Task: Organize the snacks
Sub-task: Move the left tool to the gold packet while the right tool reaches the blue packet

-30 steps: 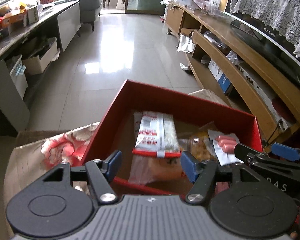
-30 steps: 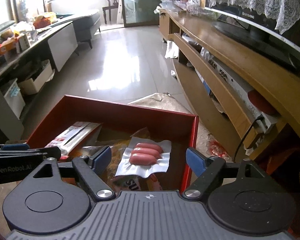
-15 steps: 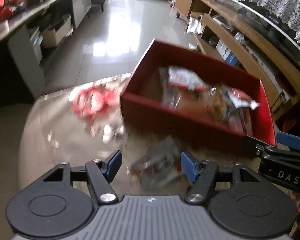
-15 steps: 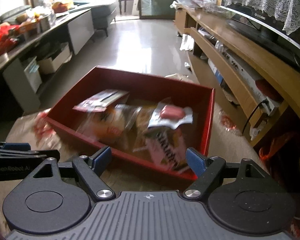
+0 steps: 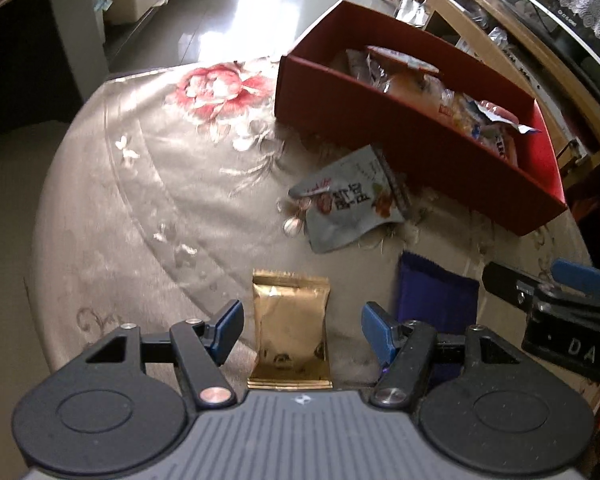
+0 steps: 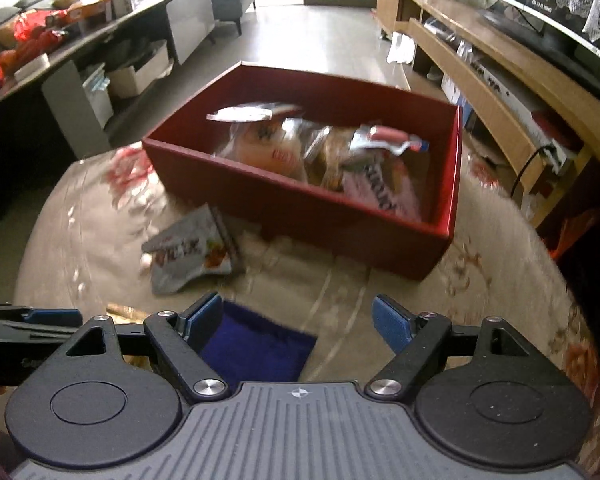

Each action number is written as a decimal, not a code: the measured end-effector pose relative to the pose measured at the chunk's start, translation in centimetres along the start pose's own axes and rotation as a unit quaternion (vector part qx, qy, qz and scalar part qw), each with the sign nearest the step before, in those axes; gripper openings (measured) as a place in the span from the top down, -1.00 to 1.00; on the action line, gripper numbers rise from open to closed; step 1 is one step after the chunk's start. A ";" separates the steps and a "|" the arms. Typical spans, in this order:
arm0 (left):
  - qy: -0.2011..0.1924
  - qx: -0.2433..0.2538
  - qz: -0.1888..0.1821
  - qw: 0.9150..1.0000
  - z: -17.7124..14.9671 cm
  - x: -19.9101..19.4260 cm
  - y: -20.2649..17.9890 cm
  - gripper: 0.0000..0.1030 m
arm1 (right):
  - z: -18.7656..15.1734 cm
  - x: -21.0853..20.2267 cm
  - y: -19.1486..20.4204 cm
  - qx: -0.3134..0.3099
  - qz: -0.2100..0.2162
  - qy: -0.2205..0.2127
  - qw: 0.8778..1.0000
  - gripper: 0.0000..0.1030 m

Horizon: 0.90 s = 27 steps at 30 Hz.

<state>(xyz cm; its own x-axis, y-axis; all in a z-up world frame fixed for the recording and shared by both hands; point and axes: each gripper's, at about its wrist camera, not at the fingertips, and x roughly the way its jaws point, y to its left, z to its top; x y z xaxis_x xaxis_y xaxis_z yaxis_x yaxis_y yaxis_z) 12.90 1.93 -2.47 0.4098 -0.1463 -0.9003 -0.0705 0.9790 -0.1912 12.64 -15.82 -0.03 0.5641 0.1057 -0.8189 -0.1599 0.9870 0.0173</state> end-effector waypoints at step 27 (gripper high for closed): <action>-0.006 -0.022 0.013 1.000 -1.5 0.1 1.2 0.22 | -2.6 2.2 0.3 0.008 -0.003 0.070 0.997 -0.69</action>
<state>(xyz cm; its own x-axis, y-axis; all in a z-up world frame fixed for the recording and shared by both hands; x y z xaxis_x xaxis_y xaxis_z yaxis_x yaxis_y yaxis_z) 11.47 2.90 -3.37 0.4182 -0.1182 -0.9006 -0.1215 0.9753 -0.1844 11.70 -15.63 -3.28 0.4457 0.0833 -0.8913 -0.1441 0.9894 0.0205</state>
